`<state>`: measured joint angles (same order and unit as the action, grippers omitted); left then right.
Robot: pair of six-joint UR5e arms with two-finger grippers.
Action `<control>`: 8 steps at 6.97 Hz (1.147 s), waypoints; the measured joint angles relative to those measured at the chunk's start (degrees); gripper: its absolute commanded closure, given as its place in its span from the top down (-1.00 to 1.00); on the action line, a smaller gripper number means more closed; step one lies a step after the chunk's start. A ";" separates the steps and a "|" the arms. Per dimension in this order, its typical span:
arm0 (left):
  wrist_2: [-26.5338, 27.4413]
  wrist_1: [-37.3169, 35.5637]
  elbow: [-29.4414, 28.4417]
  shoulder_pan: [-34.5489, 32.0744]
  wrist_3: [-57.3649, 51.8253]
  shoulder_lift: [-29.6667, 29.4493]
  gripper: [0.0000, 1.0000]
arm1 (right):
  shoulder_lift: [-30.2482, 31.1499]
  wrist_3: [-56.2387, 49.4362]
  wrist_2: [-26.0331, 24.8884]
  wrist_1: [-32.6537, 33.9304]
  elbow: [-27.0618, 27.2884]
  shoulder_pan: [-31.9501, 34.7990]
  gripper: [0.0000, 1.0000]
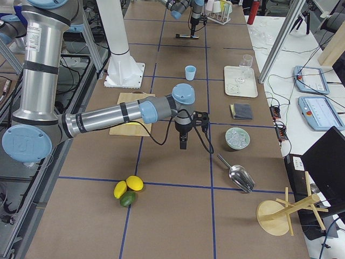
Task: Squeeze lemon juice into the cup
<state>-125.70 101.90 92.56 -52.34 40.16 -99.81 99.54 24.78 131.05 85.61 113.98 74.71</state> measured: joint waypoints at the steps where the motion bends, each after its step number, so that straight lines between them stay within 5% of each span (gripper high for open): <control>1: -0.06 -0.09 2.14 -0.63 -1.07 0.08 1.00 | -0.08 0.00 0.00 0.02 0.00 0.02 1.00; 4: -0.90 -0.85 9.74 -12.27 -11.51 2.29 1.00 | -0.37 -0.16 1.34 0.32 -0.30 0.08 1.00; 8: -5.34 -2.82 9.01 -28.84 -32.11 9.58 1.00 | -1.04 -0.98 2.84 0.54 -2.63 1.51 1.00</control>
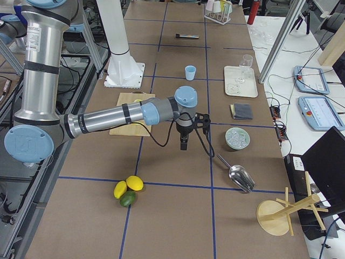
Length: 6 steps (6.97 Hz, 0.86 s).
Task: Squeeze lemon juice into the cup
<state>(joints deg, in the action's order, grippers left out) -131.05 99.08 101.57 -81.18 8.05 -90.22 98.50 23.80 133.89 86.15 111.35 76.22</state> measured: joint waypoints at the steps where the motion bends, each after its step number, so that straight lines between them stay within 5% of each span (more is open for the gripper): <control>1: -1.59 -1.90 -0.18 -2.54 -3.19 1.02 1.00 | -0.45 -2.30 1.35 0.00 -2.25 1.96 1.00; 6: -2.26 -3.48 -0.34 -4.56 -13.95 6.17 1.00 | 0.01 -13.56 2.50 0.25 -7.63 8.58 1.00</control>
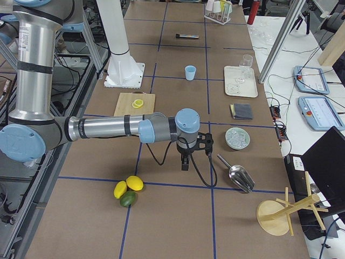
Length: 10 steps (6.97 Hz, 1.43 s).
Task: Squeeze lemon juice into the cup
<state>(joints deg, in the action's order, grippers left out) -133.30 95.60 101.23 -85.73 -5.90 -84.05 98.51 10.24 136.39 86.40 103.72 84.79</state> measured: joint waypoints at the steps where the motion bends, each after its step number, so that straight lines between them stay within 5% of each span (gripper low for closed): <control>1: -0.01 -0.03 0.13 -0.03 -0.48 0.31 1.00 | 0.41 -1.05 -1.93 -0.05 0.09 0.31 1.00; 10: -0.14 -0.83 1.56 -0.46 -1.04 2.55 1.00 | 0.87 -2.33 -3.74 0.00 -0.28 0.02 1.00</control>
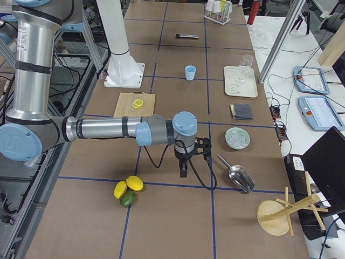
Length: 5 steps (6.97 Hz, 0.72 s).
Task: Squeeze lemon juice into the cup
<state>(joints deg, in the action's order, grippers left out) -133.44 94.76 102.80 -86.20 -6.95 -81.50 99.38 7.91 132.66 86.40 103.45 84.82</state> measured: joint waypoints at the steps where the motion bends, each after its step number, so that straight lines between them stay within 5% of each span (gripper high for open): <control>1: 0.02 -0.09 -0.10 -0.06 -0.01 0.32 1.00 | 0.01 0.00 0.14 0.00 0.00 0.00 1.00; 5: -0.24 -0.55 -0.09 -0.63 3.54 0.46 1.00 | 0.09 0.00 0.23 0.08 0.01 0.00 1.00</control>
<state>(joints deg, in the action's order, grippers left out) -133.69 94.21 102.71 -86.82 -3.41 -81.04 99.46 7.91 132.89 86.47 103.46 84.81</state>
